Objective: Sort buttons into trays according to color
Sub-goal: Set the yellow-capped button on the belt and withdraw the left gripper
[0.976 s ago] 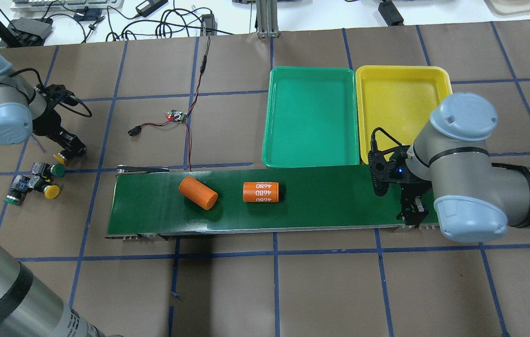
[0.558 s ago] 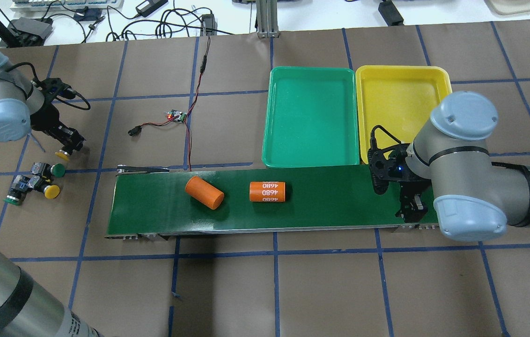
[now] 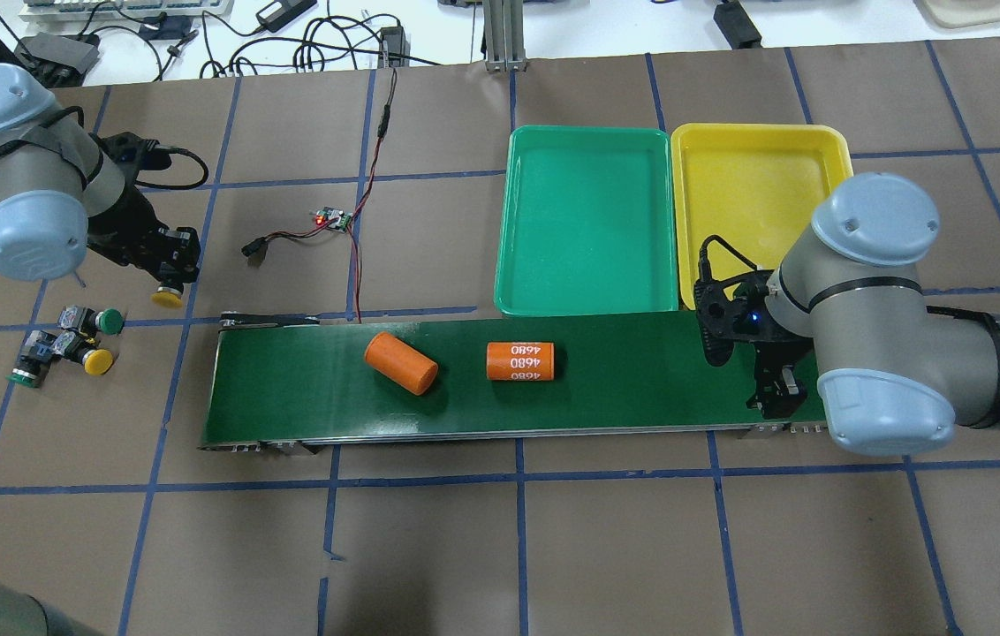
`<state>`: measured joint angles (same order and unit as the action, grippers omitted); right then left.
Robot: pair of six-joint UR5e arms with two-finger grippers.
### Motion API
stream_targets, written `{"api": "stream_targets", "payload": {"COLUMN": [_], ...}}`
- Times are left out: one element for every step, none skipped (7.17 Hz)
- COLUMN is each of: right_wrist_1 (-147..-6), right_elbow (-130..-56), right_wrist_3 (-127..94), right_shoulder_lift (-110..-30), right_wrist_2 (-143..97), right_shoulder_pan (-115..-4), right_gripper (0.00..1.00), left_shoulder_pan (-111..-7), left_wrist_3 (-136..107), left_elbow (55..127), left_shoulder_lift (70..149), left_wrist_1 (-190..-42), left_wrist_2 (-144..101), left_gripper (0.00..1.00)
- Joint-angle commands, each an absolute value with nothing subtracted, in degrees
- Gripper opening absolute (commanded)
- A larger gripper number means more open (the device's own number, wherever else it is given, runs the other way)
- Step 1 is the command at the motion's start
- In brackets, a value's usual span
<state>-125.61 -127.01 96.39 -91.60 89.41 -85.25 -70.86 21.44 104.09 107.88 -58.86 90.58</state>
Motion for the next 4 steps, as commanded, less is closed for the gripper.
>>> {"api": "stream_targets", "payload": {"right_wrist_1": [-125.60,-125.60,-125.51,-125.59], "right_elbow": [-126.91,-126.91,-127.00,-127.09], "right_wrist_3": [96.50,96.24,95.89,96.41], "right_shoulder_lift": [-91.67,-91.67,-91.67,-91.58], "right_wrist_2": [89.47,89.47,89.39,89.65], "right_shoulder_pan": [-85.25,-85.25,-85.25,-85.25], "right_gripper": [1.00,1.00,1.00,1.00], "left_shoulder_pan": [-75.39,-78.72,-80.14,-80.59], "left_wrist_3": [11.03,6.90,3.20,3.08], "left_elbow": [109.58,112.99,116.59,119.85], "left_shoulder_lift": [100.49,97.85,95.73,94.15], "left_wrist_1": [-59.67,-60.03,-59.94,-59.25], "left_wrist_2": [90.26,89.39,89.21,89.21], "left_gripper": [0.23,0.23,0.23,0.23]}}
